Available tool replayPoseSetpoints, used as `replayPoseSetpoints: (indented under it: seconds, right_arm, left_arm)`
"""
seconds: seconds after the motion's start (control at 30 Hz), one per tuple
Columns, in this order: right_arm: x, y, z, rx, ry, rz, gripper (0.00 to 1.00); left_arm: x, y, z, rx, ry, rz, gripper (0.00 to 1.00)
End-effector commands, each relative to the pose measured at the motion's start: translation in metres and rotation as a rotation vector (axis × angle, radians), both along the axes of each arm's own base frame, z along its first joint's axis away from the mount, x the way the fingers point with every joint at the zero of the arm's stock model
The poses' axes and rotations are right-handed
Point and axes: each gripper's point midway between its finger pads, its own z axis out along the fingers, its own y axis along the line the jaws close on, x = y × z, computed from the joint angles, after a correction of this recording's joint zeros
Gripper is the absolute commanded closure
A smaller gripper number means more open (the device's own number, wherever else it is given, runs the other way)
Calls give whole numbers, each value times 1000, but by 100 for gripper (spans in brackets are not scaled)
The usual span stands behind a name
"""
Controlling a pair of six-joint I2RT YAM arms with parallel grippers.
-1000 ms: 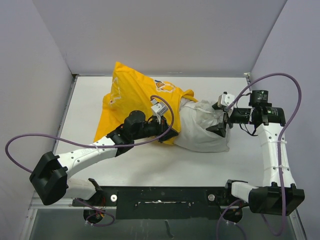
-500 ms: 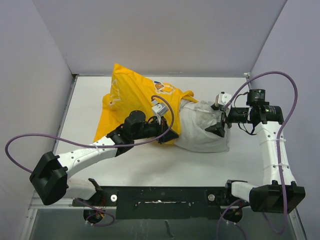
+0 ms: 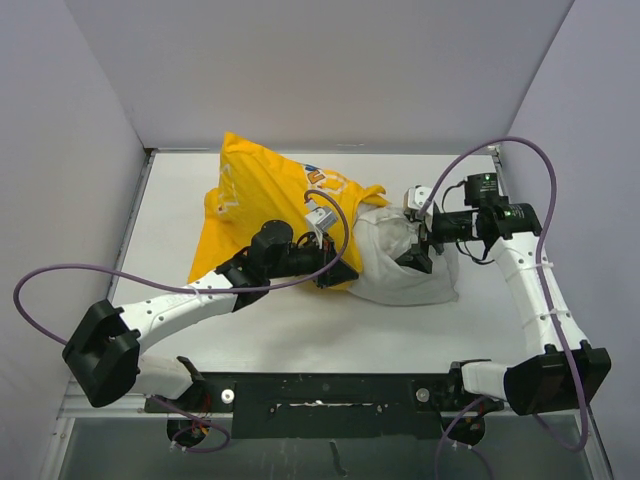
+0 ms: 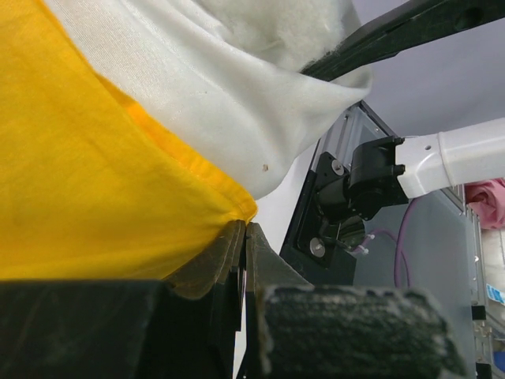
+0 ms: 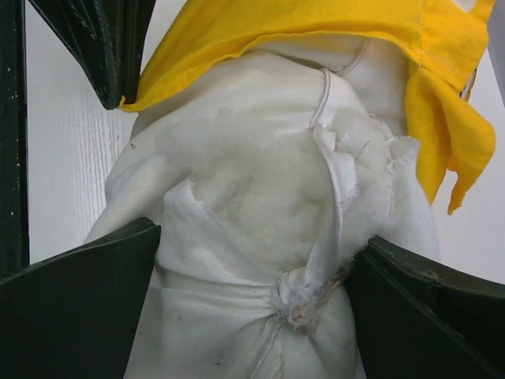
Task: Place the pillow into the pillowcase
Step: Stuff the pillow into the pillowcase.
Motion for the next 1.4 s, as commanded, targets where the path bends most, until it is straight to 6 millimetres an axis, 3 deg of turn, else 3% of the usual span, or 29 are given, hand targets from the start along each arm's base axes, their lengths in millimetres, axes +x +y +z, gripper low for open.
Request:
replayPoseSetpoints:
  seconds: [0.0,0.2,0.27,0.37,0.5,0.57,0.6,0.67,0.7,0.77,0.87,0.9,1.0,1.03,1.1,1.2,1.27,1.37]
  right_arm:
    - [5,1,-5,-17,9,-22,2]
    - [2,-10,43,32,-86,-45,1]
    - [3,-11,49,43,-93,-48,1]
    - [7,-5,38,45,-46,-39,4]
    - [13,5,-3,-40,52,-40,11]
    - [19,3,-22,-67,95,-72,27]
    - [19,2,-28,-75,109,-76,39]
    - [14,3,-38,-76,147,-69,74]
    - [9,5,-42,-74,166,-55,85]
    - [-7,14,-52,-51,203,5,95]
    - [-22,22,-68,-33,243,52,96]
    - [-23,21,-72,-31,243,50,96]
    - [-23,17,-76,3,236,25,96]
    - [-23,15,-73,27,233,18,96]
    - [-24,12,-71,47,226,13,96]
    - [-25,11,-69,76,230,13,95]
    - [-27,12,-69,83,235,18,95]
    - [-27,13,-71,85,238,18,94]
  left_arm:
    - [2,-9,39,-104,-40,-30,100]
    - [4,-9,42,-95,-30,-26,100]
    - [3,-9,42,-97,-29,-24,100]
    - [4,-10,45,-102,-30,-26,100]
    - [3,-11,48,-105,-29,-35,100]
    - [3,-10,53,-112,-39,-36,100]
    - [2,-10,56,-116,-47,-37,100]
    - [3,-9,70,-132,-87,-37,100]
    - [5,-9,79,-140,-109,-36,100]
    - [6,-10,95,-154,-144,-43,100]
    - [3,-12,110,-179,-164,-74,100]
    - [1,-11,109,-176,-162,-79,94]
    - [6,6,99,-113,-174,-2,55]
    - [11,17,96,-71,-191,55,45]
    - [24,42,89,62,-232,172,36]
    - [48,69,96,234,-287,308,33]
    - [65,72,115,288,-324,365,37]
    - [89,61,117,401,-357,399,43]
